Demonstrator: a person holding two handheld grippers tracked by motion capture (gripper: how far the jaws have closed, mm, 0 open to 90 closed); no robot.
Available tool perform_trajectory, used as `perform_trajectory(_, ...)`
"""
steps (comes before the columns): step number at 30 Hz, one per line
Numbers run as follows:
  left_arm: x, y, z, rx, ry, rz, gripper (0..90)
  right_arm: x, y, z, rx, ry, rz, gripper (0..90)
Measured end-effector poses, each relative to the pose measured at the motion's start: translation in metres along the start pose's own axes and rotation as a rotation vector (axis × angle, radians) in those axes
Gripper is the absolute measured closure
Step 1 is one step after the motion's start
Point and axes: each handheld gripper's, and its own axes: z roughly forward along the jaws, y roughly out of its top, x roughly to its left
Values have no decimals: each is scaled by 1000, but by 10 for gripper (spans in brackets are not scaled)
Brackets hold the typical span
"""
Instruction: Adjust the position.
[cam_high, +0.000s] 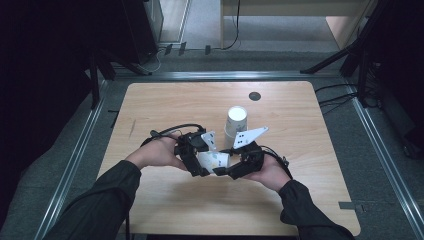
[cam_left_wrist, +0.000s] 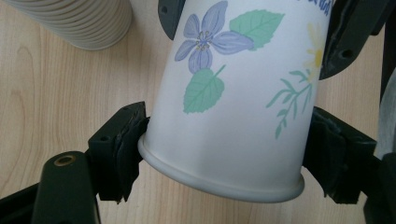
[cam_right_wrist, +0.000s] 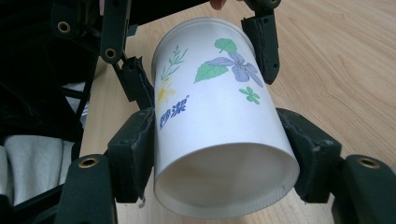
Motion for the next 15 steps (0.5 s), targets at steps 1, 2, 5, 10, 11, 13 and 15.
perform_trajectory(1,0,0,-1,2,-1,7,200,0,0,-1,2,3,2,334)
perform_trajectory(2,1,-1,-1,-1,-2,7,198,1,0,-1,2,4,-2,334)
perform_trajectory(5,0,-2,-2,-28,7,-4,139,1,1,-1,0,0,-6,334)
perform_trajectory(10,2,-8,-3,-82,11,-28,93,-1,1,-6,-11,-2,-5,333)
perform_trajectory(11,2,-9,-3,-92,13,-34,92,-1,1,-7,-13,-5,-6,333)
perform_trajectory(13,3,-12,-4,-116,15,-45,88,-1,1,-9,-17,-5,-3,333)
perform_trajectory(15,3,-16,-4,-152,-1,-67,88,-2,2,-12,-25,-6,-7,334)
